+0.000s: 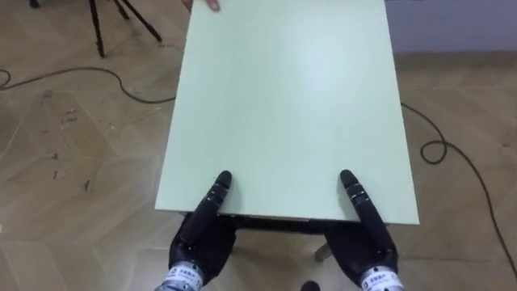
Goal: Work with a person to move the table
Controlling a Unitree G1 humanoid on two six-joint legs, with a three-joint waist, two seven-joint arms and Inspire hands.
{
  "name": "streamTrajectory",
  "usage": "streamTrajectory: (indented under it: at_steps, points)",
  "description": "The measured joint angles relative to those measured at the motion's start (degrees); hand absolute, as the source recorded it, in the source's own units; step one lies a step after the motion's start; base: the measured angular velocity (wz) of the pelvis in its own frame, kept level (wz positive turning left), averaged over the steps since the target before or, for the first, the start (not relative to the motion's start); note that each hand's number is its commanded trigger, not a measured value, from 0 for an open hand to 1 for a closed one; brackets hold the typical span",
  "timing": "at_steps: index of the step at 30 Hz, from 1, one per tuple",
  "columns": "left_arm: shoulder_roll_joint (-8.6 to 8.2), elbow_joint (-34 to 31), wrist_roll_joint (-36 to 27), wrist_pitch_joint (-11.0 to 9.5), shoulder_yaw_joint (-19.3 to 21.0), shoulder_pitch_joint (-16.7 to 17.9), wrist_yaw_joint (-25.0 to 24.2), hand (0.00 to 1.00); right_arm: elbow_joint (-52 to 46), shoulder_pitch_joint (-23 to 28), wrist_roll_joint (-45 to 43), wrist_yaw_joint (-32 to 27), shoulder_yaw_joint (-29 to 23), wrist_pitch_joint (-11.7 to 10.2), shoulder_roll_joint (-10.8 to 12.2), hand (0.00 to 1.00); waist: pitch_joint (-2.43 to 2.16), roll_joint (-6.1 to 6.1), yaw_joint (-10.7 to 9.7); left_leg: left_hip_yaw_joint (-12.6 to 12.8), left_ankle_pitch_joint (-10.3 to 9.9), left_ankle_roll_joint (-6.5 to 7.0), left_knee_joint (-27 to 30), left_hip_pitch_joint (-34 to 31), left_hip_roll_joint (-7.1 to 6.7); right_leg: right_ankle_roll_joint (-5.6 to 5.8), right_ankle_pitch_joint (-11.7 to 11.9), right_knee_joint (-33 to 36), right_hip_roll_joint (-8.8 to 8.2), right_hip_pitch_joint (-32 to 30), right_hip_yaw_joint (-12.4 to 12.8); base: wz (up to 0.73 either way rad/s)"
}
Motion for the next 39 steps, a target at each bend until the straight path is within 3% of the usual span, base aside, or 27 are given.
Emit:
streamTrajectory:
  at_steps: [2,4,5,6,7,9,11,13,15,16,17,18,19,20,21,25,27,28,31,32,33,36,39]
  points:
    - [-0.04,0.11,0.35,-0.03,-0.21,0.34,0.00,1.00,0.00,0.76,-0.02,0.00,-0.39,0.20,0.07,1.00,-0.38,-0.71,-0.72,0.87,1.54,1.20,-0.21,-0.51,-1.63,1.24,3.05,-3.29,-1.53,1.62,0.04,0.24]
    - [-0.06,0.24,0.39,-0.10,-0.36,0.79,0.00,1.00,0.00,1.31,-0.11,0.00,-0.84,0.46,0.12,1.00,-0.67,-1.38,-1.83,1.31,2.96,2.56,-0.68,-0.84,-3.31,4.06,5.74,-6.27,-2.98,2.78,0.37,0.25]
    - [-0.20,0.39,0.39,-0.10,-0.44,0.85,0.00,1.00,0.00,1.34,-0.34,0.00,-1.16,0.80,0.15,1.00,-0.67,-1.41,-2.77,1.56,3.82,3.64,-0.71,-1.38,-3.99,7.80,7.11,-7.88,-3.56,3.45,1.10,0.29]
    - [-0.29,0.59,0.40,-0.13,-0.45,0.83,0.00,1.00,-0.01,1.52,-0.39,0.00,-1.35,1.00,0.18,1.00,-0.50,-1.39,-3.66,2.87,4.39,4.47,-0.55,-1.77,-3.79,9.26,5.94,-4.81,-4.28,3.04,2.12,0.41]
    - [-0.26,0.71,0.47,-0.10,-0.64,0.87,0.02,1.00,-0.07,1.98,-0.37,0.00,-1.52,1.16,0.18,1.00,-0.50,-1.31,-4.14,3.16,4.76,4.73,-0.63,-1.85,-3.64,8.34,3.45,0.00,-4.83,2.42,2.61,0.53]
    - [0.39,0.32,0.67,-0.11,-2.00,0.83,0.08,1.00,-1.59,4.50,0.75,0.31,-1.64,0.61,0.15,1.00,-0.70,-1.92,-4.28,5.78,7.22,5.38,-3.09,-1.86,-3.37,7.24,-7.62,18.02,-7.01,1.54,5.09,0.54]
    - [0.55,-0.04,0.70,-0.12,-2.17,0.83,0.04,1.00,-1.73,4.55,1.69,0.46,-1.62,0.50,-0.02,1.00,-0.90,-2.36,-3.65,8.91,9.18,5.83,-5.61,-2.04,-3.25,7.70,-12.14,27.01,-9.05,3.30,5.14,0.09]
    - [0.61,-0.30,0.71,-0.16,-2.01,0.83,-0.44,1.00,-2.20,4.53,1.72,0.45,-1.54,0.52,-0.08,1.00,-0.80,-2.95,-2.55,10.43,10.14,6.16,-6.59,-2.54,-3.84,8.17,-13.92,31.59,-10.84,6.22,5.67,-0.16]
    - [0.76,-0.35,0.90,-0.16,-1.65,0.86,-0.67,1.00,-2.21,4.42,1.76,0.23,-0.72,0.38,0.16,1.00,-0.12,-4.20,-2.20,10.53,10.51,6.25,-6.37,-2.68,-4.88,9.08,-14.74,32.06,-10.52,7.34,8.21,0.01]
    - [0.72,-0.35,0.94,-0.15,-1.76,1.01,-0.65,1.00,-2.21,4.45,1.99,0.19,-0.39,0.13,0.28,1.00,-0.18,-4.20,-2.35,10.46,10.59,6.26,-6.43,-2.66,-5.09,9.61,-14.41,31.64,-9.93,7.12,8.97,0.00]
    - [0.69,-0.58,0.97,-0.16,-1.91,1.44,-0.68,1.00,-2.22,4.43,2.25,0.15,-0.33,0.17,-0.10,1.00,-1.01,-3.93,-1.89,10.52,11.09,6.24,-7.61,-3.69,-4.54,10.93,-13.98,29.15,-7.98,6.73,11.19,-0.22]
    - [0.79,-1.42,1.01,-0.27,-1.61,1.70,-0.77,1.00,-2.50,4.22,2.17,0.23,-0.11,0.18,0.13,1.00,-1.30,-3.76,-1.06,11.87,12.18,6.54,-8.54,-4.62,-3.57,11.37,-14.13,28.09,-7.20,6.66,12.17,-0.23]
    - [1.06,-1.73,1.15,-0.28,-1.50,1.63,-0.77,1.00,-2.68,4.33,2.33,0.25,0.35,-0.13,0.22,1.00,-1.20,-4.36,-1.06,12.61,12.38,6.69,-8.61,-4.65,-3.71,11.24,-14.27,29.62,-8.05,6.86,12.31,0.00]
    - [1.64,-1.76,1.96,-0.26,-1.37,1.59,-0.75,1.00,-2.69,5.03,2.49,0.24,0.35,-0.49,0.34,1.00,-1.32,-5.90,-1.03,14.79,12.48,6.86,-8.59,-4.04,-4.09,10.94,-15.13,31.92,-9.22,8.95,12.44,0.05]
    - [1.73,-2.00,2.71,-0.27,-1.23,1.77,-0.75,1.00,-2.70,5.14,2.56,0.28,0.55,-0.62,0.67,1.00,-1.00,-6.83,-0.50,15.67,12.50,6.89,-8.29,-3.73,-4.61,10.60,-17.18,30.43,-10.11,11.75,12.60,-0.04]
    - [1.98,-2.93,2.69,-0.24,-0.44,1.88,-0.75,1.00,-2.89,4.15,2.47,0.44,2.05,-1.48,0.19,1.00,-0.80,-7.33,0.44,17.48,12.96,6.63,-7.63,-5.78,-4.27,10.81,-22.90,20.69,-9.72,15.08,12.54,-0.22]
    - [1.96,-3.25,2.72,-0.22,-0.31,1.14,-0.74,1.00,-2.67,2.65,3.05,0.35,2.20,-1.32,-0.01,1.00,-0.26,-8.66,0.76,19.91,13.81,6.44,-7.29,-7.45,-3.37,10.47,-25.71,18.41,-9.90,15.70,11.38,-0.04]
    - [1.93,-3.24,3.00,-0.19,-0.31,0.80,-0.68,1.00,-2.59,2.52,3.14,0.35,2.13,-1.38,0.05,1.00,-0.30,-8.88,0.77,20.08,14.02,6.31,-6.88,-7.98,-2.95,10.23,-26.08,17.98,-9.84,15.85,10.75,0.13]
    - [1.88,-3.28,3.30,-0.21,0.59,-0.14,-0.67,1.00,-1.45,0.17,3.25,0.35,2.16,-1.32,0.24,1.00,0.05,-8.68,1.90,19.83,14.75,4.72,-3.21,-11.52,1.01,8.98,-25.98,10.48,-6.12,15.61,9.71,-0.27]
    - [1.65,-3.28,3.38,-0.21,1.13,-0.56,-0.71,1.00,-0.63,-1.41,3.20,0.39,2.13,-1.22,0.18,1.00,0.08,-7.98,2.48,19.46,15.25,4.06,-2.40,-13.46,2.64,7.03,-24.92,8.20,-3.83,15.63,9.39,-0.20]
    - [1.59,-3.28,3.38,-0.20,1.30,-1.03,-0.70,1.00,-0.40,-2.27,3.23,0.41,2.04,-0.76,0.25,1.00,0.36,-7.39,2.17,18.32,16.11,3.66,-2.02,-14.88,3.84,6.01,-24.03,7.22,-2.50,15.17,8.70,-0.03]
    - [1.79,-3.26,3.38,-0.18,1.54,-0.96,-0.70,1.00,-0.20,-2.18,3.24,0.50,1.69,-0.55,0.36,1.00,0.32,-7.15,2.37,17.25,17.66,2.76,-2.06,-15.94,5.61,4.49,-23.27,7.22,-0.55,13.79,7.71,0.04]
    - [1.73,-3.17,3.67,-0.16,1.32,0.05,-0.72,1.00,0.83,-1.58,3.12,1.42,1.73,-0.84,0.47,1.00,0.07,-6.61,2.59,15.63,19.83,1.98,-4.12,-15.57,5.85,3.22,-22.31,6.35,0.67,13.96,6.96,0.05]
